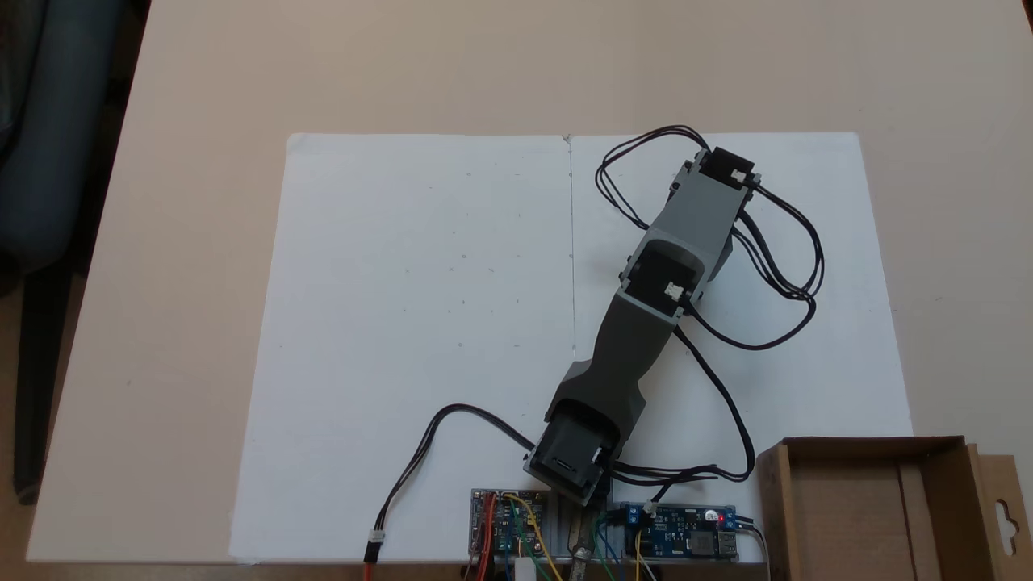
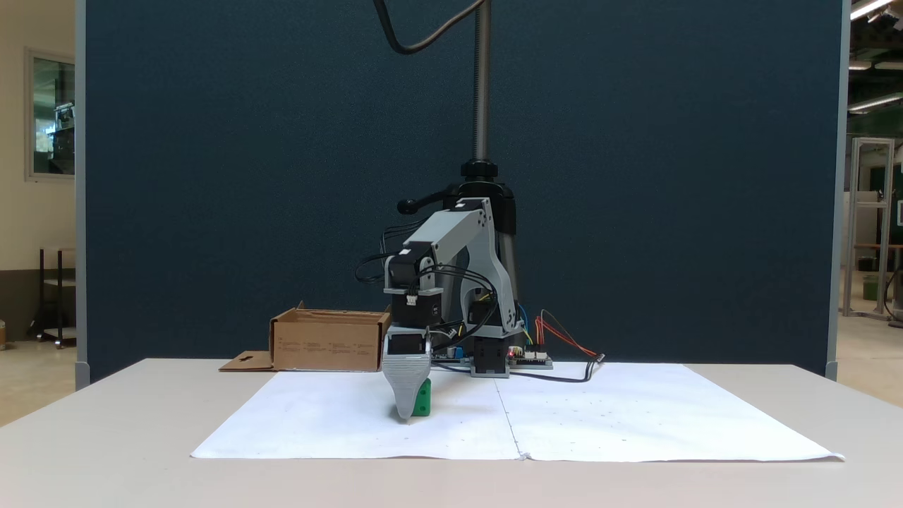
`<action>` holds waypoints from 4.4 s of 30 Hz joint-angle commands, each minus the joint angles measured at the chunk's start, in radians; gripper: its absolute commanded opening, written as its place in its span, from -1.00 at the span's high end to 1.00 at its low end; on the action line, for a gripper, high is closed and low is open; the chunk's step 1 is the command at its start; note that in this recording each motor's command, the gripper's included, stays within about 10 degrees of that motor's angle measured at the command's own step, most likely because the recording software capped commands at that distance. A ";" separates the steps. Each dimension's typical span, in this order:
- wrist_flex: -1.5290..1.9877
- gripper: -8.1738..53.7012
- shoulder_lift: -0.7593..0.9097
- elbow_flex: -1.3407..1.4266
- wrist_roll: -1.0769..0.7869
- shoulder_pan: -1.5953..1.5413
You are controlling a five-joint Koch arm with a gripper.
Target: Grasp a green dice and put it in the bin.
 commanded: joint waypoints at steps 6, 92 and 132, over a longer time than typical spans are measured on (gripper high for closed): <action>-0.014 -0.33 0.011 0.021 -0.091 0.009; 0.354 -0.46 0.041 -0.658 0.038 1.316; -0.047 -0.67 0.445 -0.543 0.480 -0.288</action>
